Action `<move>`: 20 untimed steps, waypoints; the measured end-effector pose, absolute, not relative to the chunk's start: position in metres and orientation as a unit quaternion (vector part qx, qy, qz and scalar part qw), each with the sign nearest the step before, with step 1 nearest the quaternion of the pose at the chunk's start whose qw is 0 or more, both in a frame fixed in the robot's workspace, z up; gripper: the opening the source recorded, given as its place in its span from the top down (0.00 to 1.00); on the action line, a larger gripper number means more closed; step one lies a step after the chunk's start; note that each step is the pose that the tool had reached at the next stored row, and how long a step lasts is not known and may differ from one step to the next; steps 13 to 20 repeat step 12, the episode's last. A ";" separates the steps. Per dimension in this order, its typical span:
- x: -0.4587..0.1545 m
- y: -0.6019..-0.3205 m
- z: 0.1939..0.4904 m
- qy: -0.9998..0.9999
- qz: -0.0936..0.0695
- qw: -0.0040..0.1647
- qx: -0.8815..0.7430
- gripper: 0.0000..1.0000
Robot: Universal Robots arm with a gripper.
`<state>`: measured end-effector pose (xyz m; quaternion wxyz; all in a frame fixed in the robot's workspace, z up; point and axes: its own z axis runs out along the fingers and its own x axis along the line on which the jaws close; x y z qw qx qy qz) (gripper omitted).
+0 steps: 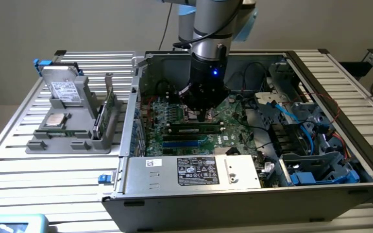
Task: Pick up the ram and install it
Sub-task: 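Press down the ram until it locks into place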
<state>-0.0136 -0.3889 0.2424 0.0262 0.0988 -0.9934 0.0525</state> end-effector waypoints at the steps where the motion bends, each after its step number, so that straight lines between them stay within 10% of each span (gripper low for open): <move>1: -0.014 -0.389 0.242 -0.994 0.054 0.026 0.096 0.89; 20: -0.014 -0.389 0.243 -0.994 0.064 0.024 0.084 0.89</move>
